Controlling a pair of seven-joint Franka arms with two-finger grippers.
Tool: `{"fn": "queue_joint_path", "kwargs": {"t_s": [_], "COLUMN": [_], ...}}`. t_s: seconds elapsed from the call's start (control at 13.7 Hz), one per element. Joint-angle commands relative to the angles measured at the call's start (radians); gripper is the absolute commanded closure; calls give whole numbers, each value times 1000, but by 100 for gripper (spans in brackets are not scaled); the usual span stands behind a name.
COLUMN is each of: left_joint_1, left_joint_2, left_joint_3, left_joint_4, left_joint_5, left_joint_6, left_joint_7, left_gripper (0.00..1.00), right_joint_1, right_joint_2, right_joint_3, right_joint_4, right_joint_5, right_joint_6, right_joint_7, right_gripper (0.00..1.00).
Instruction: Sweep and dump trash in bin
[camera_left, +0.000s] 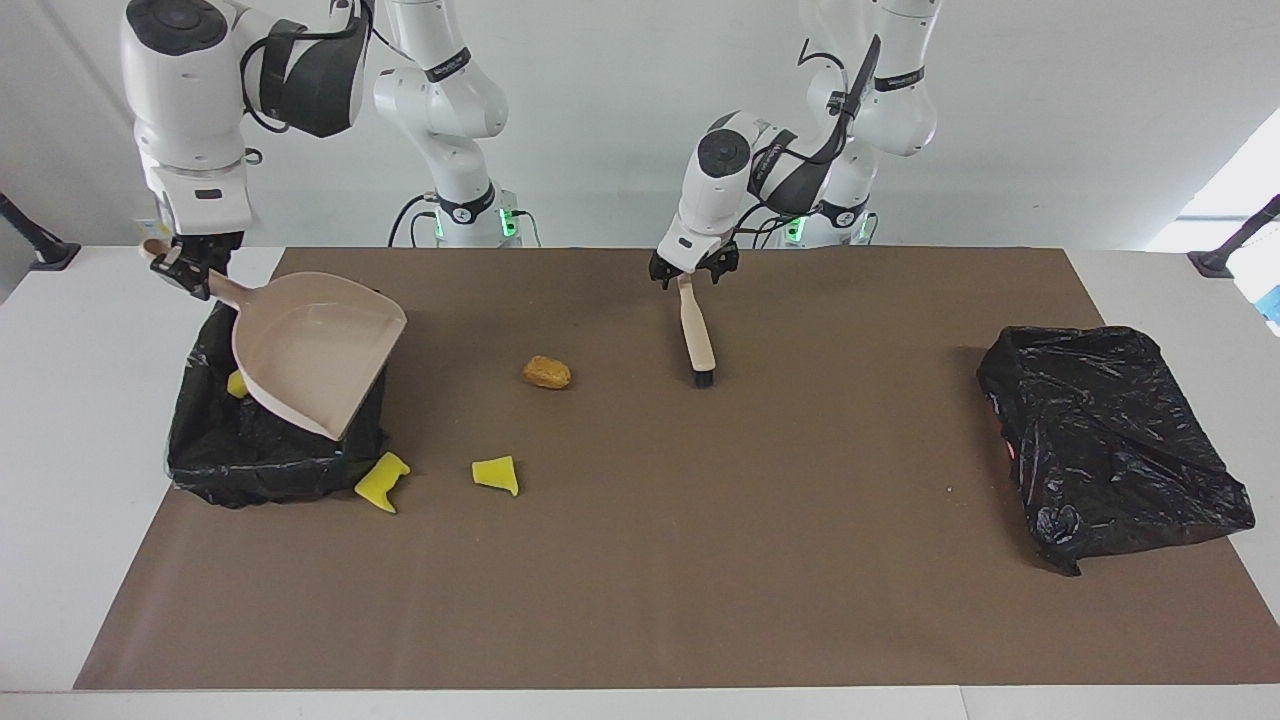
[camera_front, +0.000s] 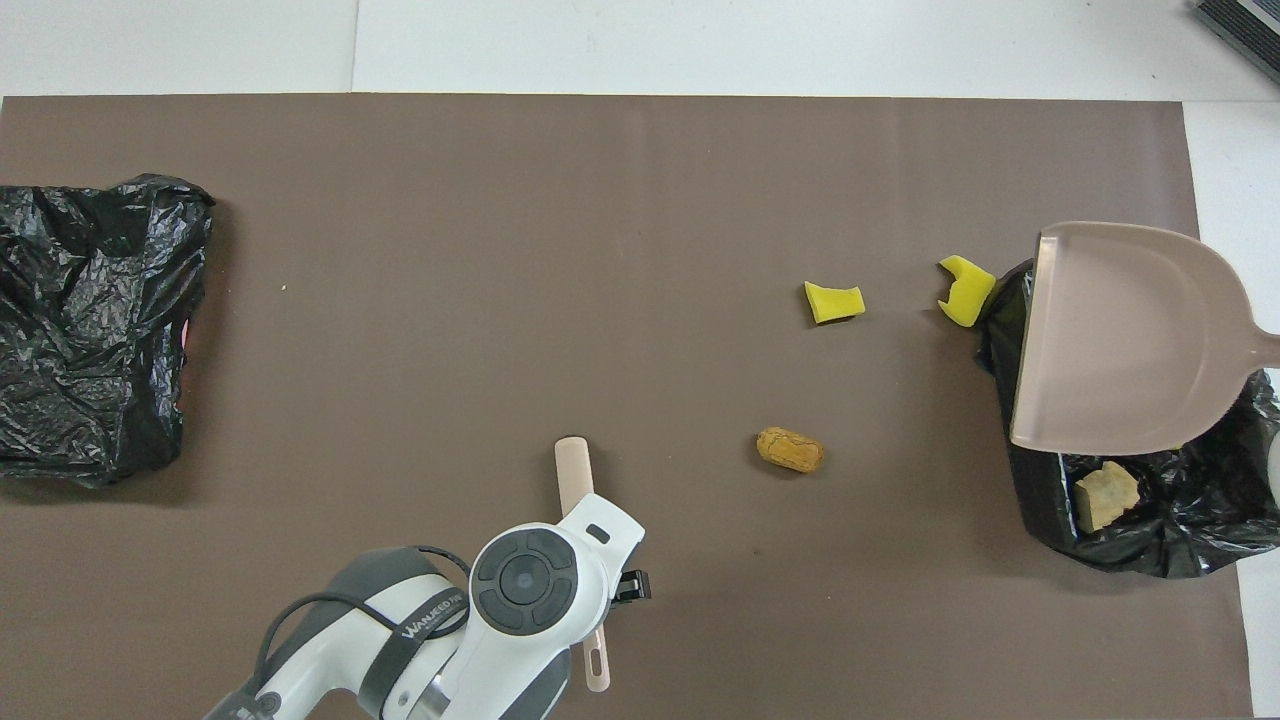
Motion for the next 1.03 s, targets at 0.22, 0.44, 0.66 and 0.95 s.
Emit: {"fn": "queue_joint_path", "kwargs": {"t_s": [0.22,0.44,0.66,0.95], "left_joint_1": [110,173,258,352], "left_joint_2": [-10,-22,-41,-49], "left_joint_3": [1,2,2,4], "left_joint_4": [94,155,224,279], "left_joint_5": [59,73,74,76], "left_joint_6": [-76,-140,-232,-295], "left_joint_7": [5,37,106,202], "left_gripper": [0,0,0,0], "right_joint_1": [177,258,353,477], "right_joint_2": [29,78,142,254], "right_joint_3": [9,9,9,8], "right_joint_4": [10,18,22,51], "right_joint_5": [193,311,354,390], "right_joint_6": [-51,-4,76,220], "right_joint_7": [578,911,1163,1401], "right_gripper": [100,100,100,100]}}
